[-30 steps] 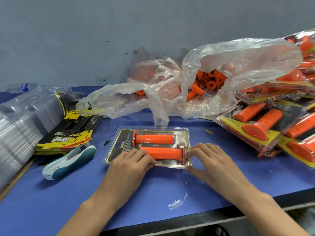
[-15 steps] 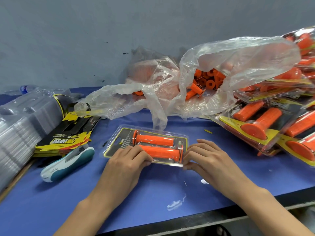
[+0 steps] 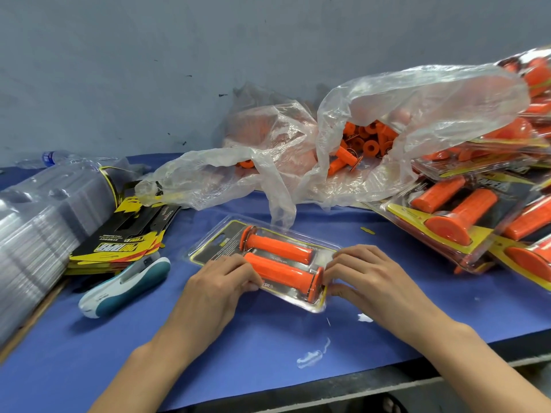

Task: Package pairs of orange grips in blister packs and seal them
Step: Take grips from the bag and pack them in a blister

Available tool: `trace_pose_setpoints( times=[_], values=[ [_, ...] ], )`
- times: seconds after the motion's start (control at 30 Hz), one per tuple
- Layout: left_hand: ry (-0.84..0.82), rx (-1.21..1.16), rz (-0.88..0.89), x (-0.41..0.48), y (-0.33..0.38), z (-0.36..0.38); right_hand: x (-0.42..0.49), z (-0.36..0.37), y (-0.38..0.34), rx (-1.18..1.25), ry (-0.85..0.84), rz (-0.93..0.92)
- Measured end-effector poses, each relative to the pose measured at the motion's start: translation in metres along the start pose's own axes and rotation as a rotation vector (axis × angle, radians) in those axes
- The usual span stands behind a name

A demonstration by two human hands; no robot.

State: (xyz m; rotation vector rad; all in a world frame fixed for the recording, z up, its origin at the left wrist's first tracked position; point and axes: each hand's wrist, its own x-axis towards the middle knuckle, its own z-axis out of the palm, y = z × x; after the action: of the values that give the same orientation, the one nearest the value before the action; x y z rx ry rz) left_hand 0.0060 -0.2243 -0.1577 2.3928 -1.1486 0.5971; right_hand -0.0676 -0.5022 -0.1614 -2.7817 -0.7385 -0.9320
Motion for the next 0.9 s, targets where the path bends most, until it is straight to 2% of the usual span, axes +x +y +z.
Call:
trace_pose_setpoints(
  times=[0.17,0.3,0.6,0.9],
  values=[
    [-0.036,-0.103,0.019,-0.005,-0.01,-0.004,0.003,0.004,-0.007,0.011,0.012,-0.076],
    [-0.062,-0.048,0.061,-0.006,-0.008,0.0,0.005,0.004,-0.007,-0.016,0.017,-0.033],
    [0.031,0.057,0.036,0.0,0.004,0.003,0.002,0.014,-0.041,-0.032,0.068,0.037],
    [0.054,0.149,0.14,-0.002,0.005,0.009,0.015,0.013,-0.048,-0.034,0.003,0.088]
  ],
)
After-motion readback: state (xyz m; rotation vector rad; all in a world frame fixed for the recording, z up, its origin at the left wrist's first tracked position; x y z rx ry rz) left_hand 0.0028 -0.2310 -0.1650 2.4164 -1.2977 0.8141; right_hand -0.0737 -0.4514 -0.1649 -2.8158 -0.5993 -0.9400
